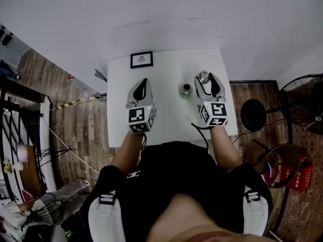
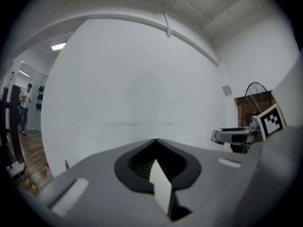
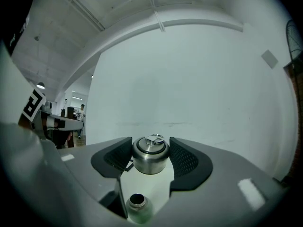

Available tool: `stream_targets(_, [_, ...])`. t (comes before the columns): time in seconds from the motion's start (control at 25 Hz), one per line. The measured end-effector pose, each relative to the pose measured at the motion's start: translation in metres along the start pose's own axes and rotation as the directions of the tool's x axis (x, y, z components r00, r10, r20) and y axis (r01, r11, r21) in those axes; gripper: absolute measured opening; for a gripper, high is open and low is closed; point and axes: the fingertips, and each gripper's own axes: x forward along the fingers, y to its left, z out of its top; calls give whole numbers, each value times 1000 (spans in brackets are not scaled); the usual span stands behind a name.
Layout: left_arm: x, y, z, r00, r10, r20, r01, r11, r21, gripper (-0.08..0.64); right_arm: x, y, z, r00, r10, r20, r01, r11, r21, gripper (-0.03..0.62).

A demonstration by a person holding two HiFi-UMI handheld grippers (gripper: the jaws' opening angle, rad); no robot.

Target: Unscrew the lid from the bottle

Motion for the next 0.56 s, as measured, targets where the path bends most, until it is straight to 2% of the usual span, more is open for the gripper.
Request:
stream_targets(0.16, [3, -6, -2, 1000, -14, 10, 14, 1000, -1, 54, 0, 2, -1, 1000, 20, 1, -20, 1000, -3, 250])
stream_targets(0.4, [7, -9, -7, 999, -21, -24, 21, 1000, -7, 54, 4, 6, -3, 999, 45, 0, -45, 999, -3, 250])
stream_targets(0.56, [11, -6, -8, 999, -37, -1, 37, 999, -3, 54, 8, 12, -5, 998, 64, 3, -64, 998, -5, 250])
